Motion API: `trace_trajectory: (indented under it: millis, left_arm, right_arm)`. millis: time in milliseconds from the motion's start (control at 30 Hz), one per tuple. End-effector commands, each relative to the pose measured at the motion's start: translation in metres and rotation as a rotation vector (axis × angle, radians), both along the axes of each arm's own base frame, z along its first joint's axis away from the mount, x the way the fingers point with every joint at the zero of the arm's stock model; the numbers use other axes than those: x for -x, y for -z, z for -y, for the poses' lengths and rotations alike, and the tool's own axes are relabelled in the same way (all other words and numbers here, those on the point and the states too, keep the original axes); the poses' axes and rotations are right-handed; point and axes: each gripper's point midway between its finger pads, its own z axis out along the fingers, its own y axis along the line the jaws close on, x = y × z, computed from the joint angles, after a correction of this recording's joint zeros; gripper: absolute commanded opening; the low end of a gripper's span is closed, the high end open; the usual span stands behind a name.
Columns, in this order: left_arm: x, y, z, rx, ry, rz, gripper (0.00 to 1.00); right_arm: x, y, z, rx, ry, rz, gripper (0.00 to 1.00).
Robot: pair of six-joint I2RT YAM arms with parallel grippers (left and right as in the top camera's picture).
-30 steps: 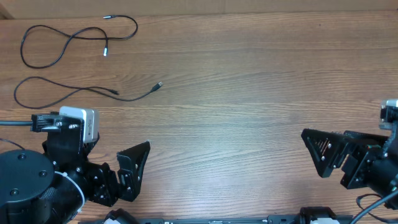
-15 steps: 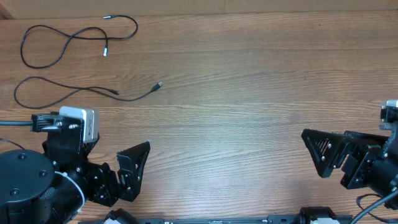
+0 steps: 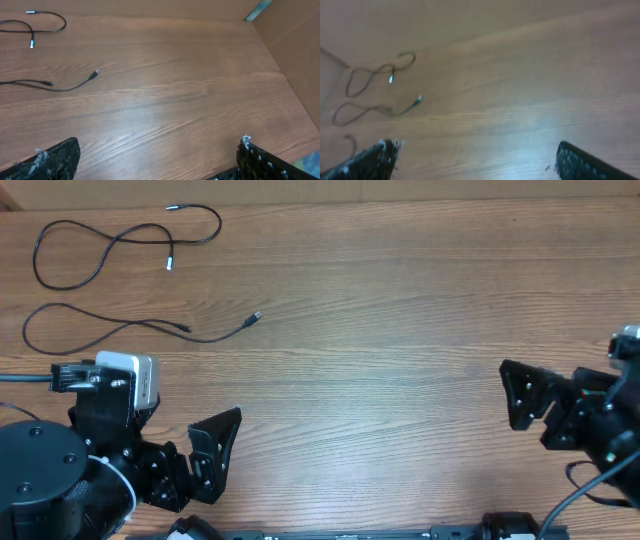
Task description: Untangle cables
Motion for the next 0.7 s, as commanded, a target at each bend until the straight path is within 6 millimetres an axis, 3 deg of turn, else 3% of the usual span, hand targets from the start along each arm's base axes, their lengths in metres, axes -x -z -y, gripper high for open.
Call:
trace_trajectory:
  millis: [0,100,200,333,500,667]
  left_arm:
    - [-0.002,0.000,-0.001,0.007,-0.021,-0.003,1.00]
    - [-0.002,0.000,-0.001,0.006,-0.021,-0.004,1.00]
    - [-0.002,0.000,-0.001,0.007,-0.021,-0.003,0.99]
    - [-0.002,0.000,-0.001,0.007,-0.020,-0.004,1.00]
    - [-0.002,0.000,-0.001,0.006,-0.021,-0.004,0.99]
    - [-0.002,0.000,-0.001,0.007,-0.020,-0.004,0.99]
  right_arm:
    - [0.002,0.015,0.004,0.088,-0.027,0.081,1.00]
    - [-0.001,0.037,0.006,0.152,-0.047,0.154,1.00]
    - [0.011,0.072,0.006,0.152,-0.048,0.120,1.00]
    - [0.016,0.094,0.013,0.175,-0.008,0.164,1.00]
    - [-0.003,0.125,0.015,0.205,-0.001,0.289,1.00]
    - [-0.025,0.150,0.001,0.170,-0.059,0.452,1.00]
